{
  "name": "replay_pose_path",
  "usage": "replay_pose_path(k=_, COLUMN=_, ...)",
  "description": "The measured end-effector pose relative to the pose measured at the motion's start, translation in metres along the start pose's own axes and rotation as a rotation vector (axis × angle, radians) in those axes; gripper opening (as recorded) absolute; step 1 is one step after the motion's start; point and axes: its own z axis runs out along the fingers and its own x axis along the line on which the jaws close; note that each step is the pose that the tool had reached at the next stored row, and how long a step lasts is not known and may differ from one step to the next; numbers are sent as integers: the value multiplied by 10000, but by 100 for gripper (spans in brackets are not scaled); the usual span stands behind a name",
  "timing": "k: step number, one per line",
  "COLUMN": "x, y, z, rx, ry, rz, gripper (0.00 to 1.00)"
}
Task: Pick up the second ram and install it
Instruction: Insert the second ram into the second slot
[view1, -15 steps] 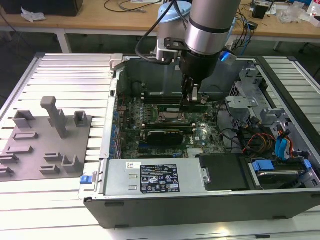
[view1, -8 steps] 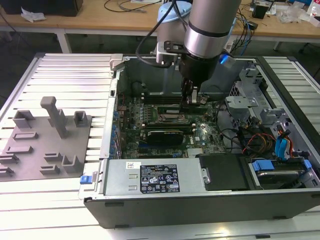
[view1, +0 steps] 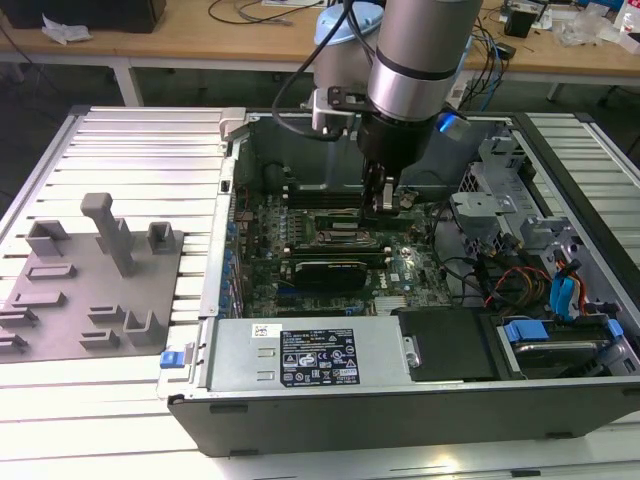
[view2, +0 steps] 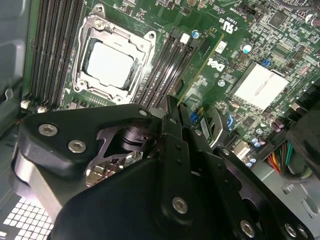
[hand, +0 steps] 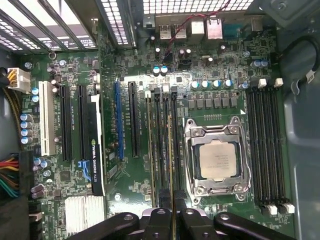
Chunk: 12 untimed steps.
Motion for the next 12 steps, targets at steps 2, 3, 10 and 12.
replay_pose_path(k=2, x=0, y=0, z=10, rx=0, ry=0, rz=0, gripper=13)
replay_pose_path(k=3, x=0, y=-1, z=18, rx=0, ry=-1, rz=0, gripper=13)
replay_pose_path(k=10, x=2, y=-5, z=86, rx=0, ry=0, rz=0, gripper=13)
replay_pose_path(k=12, x=2, y=-5, z=95, rx=0, ry=-1, rz=0, gripper=13)
